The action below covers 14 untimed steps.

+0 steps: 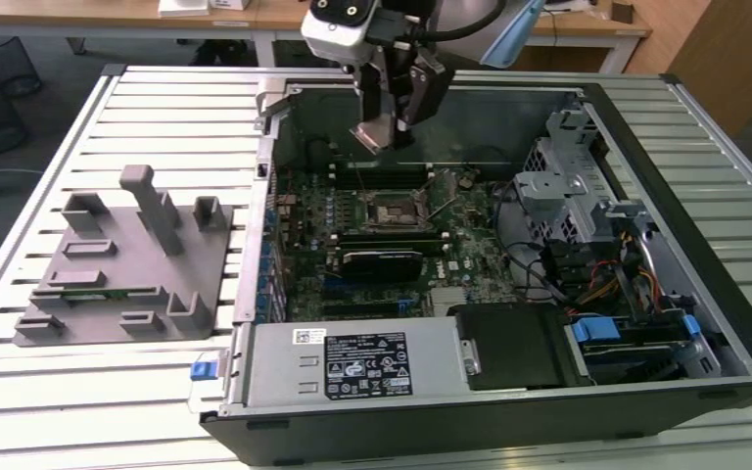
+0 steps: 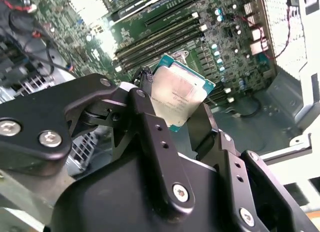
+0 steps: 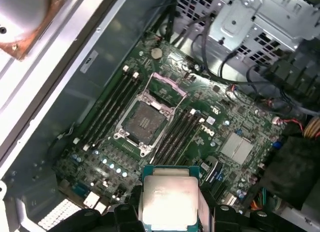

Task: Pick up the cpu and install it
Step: 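Place the cpu into insertion slot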

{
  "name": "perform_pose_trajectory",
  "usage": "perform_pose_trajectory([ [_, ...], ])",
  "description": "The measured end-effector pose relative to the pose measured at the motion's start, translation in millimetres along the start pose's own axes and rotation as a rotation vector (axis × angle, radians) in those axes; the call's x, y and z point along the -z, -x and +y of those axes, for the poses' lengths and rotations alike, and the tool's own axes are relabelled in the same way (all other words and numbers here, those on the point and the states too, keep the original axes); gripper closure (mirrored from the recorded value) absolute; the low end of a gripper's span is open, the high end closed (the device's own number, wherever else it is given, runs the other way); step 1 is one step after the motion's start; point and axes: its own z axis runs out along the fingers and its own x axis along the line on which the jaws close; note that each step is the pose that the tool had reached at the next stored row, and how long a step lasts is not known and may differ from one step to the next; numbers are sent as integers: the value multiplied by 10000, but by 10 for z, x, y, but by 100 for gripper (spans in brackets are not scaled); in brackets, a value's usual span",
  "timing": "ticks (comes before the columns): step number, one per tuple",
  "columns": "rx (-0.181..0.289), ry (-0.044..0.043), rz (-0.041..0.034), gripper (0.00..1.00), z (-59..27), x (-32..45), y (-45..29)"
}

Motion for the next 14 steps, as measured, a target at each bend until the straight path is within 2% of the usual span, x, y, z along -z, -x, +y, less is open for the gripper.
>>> perform_pose_trajectory([
  [14, -2074, -50, -87, 47, 3, -50, -10],
])
